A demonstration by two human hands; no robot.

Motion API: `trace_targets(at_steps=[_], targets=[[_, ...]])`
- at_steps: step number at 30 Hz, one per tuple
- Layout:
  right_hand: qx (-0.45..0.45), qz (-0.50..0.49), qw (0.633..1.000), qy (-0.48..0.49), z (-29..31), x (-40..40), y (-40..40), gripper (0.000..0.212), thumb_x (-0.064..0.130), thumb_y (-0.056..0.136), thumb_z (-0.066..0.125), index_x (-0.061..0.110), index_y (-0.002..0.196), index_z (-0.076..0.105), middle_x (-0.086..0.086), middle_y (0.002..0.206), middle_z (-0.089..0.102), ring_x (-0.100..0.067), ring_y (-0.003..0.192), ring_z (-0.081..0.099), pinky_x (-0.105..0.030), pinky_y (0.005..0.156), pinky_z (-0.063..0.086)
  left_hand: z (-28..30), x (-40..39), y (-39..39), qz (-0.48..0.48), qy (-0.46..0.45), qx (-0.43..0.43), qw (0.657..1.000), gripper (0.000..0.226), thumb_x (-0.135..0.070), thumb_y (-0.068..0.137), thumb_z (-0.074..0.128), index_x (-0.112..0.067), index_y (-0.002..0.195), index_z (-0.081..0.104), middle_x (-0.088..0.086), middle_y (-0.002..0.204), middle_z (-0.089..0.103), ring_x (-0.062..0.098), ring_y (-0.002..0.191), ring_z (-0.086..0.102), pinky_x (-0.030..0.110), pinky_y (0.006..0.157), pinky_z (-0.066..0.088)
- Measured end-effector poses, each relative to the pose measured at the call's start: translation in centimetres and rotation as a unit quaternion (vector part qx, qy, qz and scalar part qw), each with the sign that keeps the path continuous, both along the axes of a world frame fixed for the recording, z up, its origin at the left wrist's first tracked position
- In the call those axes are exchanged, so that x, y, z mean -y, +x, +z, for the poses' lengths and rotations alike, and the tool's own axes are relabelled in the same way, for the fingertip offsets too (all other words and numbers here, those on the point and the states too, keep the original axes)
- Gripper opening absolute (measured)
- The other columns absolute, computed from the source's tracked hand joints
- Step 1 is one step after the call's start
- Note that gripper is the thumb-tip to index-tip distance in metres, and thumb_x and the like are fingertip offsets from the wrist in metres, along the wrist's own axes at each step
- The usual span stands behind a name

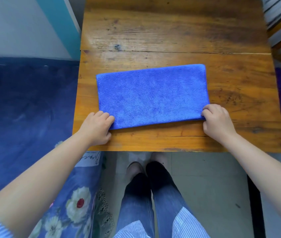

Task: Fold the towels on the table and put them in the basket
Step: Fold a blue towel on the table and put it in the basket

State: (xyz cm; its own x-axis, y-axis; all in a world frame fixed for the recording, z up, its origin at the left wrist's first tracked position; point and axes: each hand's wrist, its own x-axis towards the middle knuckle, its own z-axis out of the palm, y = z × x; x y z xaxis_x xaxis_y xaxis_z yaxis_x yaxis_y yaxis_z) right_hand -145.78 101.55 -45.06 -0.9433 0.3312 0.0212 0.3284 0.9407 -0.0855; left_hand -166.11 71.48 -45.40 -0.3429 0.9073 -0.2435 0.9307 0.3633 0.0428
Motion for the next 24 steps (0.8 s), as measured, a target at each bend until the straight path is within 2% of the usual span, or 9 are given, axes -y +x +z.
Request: trace_targets(at_steps=[4, 9, 12, 14, 15, 17, 19, 21, 24], targets=[[0.006, -0.019, 0.997, 0.069, 0.8, 0.4, 0.1, 0.035, 0.012, 0.064, 0.029, 0.000, 0.058, 0.061, -0.014, 0.068, 0.062, -0.033, 0.070, 0.064, -0.067, 0.087, 0.038, 0.1, -0.4, 0.0, 0.041, 0.061, -0.027, 0.997, 0.034, -0.033, 0.072, 0.038, -0.011, 0.050, 0.051, 0.004, 0.046, 0.050, 0.024, 0.043, 0.052, 0.022, 0.042, 0.033], [-0.027, 0.008, 1.000, 0.011, 1.4, 2.0, -4.9, 0.033, 0.013, 0.068, 0.036, 0.000, 0.069, 0.066, -0.017, 0.079, 0.068, -0.036, 0.080, 0.067, -0.063, 0.084, 0.043, 0.3, -5.1, -0.4, 0.150, 0.123, -0.016, 0.981, 0.033, -0.023, 0.076, 0.039, -0.003, 0.067, 0.063, 0.013, 0.069, 0.064, 0.029, 0.060, 0.064, 0.027, 0.045, 0.047], [0.018, 0.055, 0.998, -0.031, 0.8, 4.0, -9.3, 0.041, 0.013, 0.070, 0.035, -0.004, 0.086, 0.068, -0.021, 0.097, 0.070, -0.043, 0.093, 0.066, -0.064, 0.078, 0.045, 0.0, -8.3, -0.6, 0.239, 0.122, 0.050, 0.962, 0.045, -0.025, 0.083, 0.035, 0.002, 0.103, 0.065, 0.023, 0.114, 0.063, 0.038, 0.107, 0.062, 0.043, 0.081, 0.053], [0.032, 0.064, 0.996, -0.059, 0.5, 5.1, -11.9, 0.046, 0.014, 0.074, 0.033, -0.005, 0.100, 0.066, -0.023, 0.110, 0.066, -0.045, 0.103, 0.061, -0.064, 0.083, 0.043, -0.3, -9.7, -0.8, 0.293, 0.065, 0.073, 0.951, 0.049, -0.028, 0.096, 0.031, -0.003, 0.137, 0.041, 0.016, 0.150, 0.031, 0.031, 0.141, 0.025, 0.043, 0.112, 0.025], [0.038, 0.061, 0.994, -0.079, 0.4, 5.6, -13.1, 0.048, 0.015, 0.078, 0.032, -0.005, 0.109, 0.062, -0.022, 0.120, 0.061, -0.044, 0.113, 0.055, -0.063, 0.091, 0.040, -0.7, -10.2, -1.0, 0.301, 0.035, 0.073, 0.950, 0.050, -0.029, 0.099, 0.029, -0.007, 0.144, 0.029, 0.010, 0.156, 0.017, 0.025, 0.146, 0.010, 0.041, 0.116, 0.012], [0.059, 0.047, 0.991, -0.113, 0.4, 6.3, -14.9, 0.047, 0.015, 0.090, 0.029, 0.000, 0.132, 0.045, -0.015, 0.145, 0.038, -0.037, 0.137, 0.029, -0.055, 0.111, 0.020, -1.5, -10.2, -1.2, 0.300, 0.017, 0.057, 0.952, 0.055, -0.035, 0.098, 0.023, -0.009, 0.146, 0.024, 0.008, 0.157, 0.012, 0.024, 0.147, 0.005, 0.043, 0.117, 0.005], [0.097, 0.048, 0.986, -0.128, -0.2, 6.5, -16.2, 0.047, 0.018, 0.097, 0.028, 0.009, 0.143, 0.025, -0.003, 0.156, 0.015, -0.026, 0.145, 0.006, -0.045, 0.116, 0.002, -2.0, -9.7, -1.4, 0.286, 0.031, 0.046, 0.957, 0.064, -0.040, 0.089, 0.020, -0.004, 0.139, 0.039, 0.015, 0.152, 0.027, 0.031, 0.144, 0.019, 0.051, 0.114, 0.015], [0.128, 0.058, 0.983, -0.115, -0.9, 6.5, -17.1, 0.049, 0.023, 0.099, 0.027, 0.013, 0.146, 0.016, 0.001, 0.157, 0.005, -0.022, 0.145, -0.002, -0.042, 0.116, -0.003, -2.4, -9.5, -1.8, 0.273, 0.057, 0.035, 0.960, 0.068, -0.042, 0.083, 0.021, 0.001, 0.124, 0.054, 0.021, 0.143, 0.041, 0.038, 0.136, 0.034, 0.057, 0.108, 0.025], [0.140, 0.066, 0.983, -0.096, -2.0, 6.1, -17.2, 0.051, 0.031, 0.099, 0.025, 0.019, 0.147, 0.010, 0.005, 0.157, 0.002, -0.019, 0.145, -0.003, -0.040, 0.116, -0.006, -2.1, -10.0, -2.6, 0.299, 0.060, 0.047, 0.951, 0.076, -0.049, 0.075, 0.012, -0.003, 0.118, 0.055, 0.014, 0.149, 0.034, 0.033, 0.141, 0.025, 0.053, 0.112, 0.017]])
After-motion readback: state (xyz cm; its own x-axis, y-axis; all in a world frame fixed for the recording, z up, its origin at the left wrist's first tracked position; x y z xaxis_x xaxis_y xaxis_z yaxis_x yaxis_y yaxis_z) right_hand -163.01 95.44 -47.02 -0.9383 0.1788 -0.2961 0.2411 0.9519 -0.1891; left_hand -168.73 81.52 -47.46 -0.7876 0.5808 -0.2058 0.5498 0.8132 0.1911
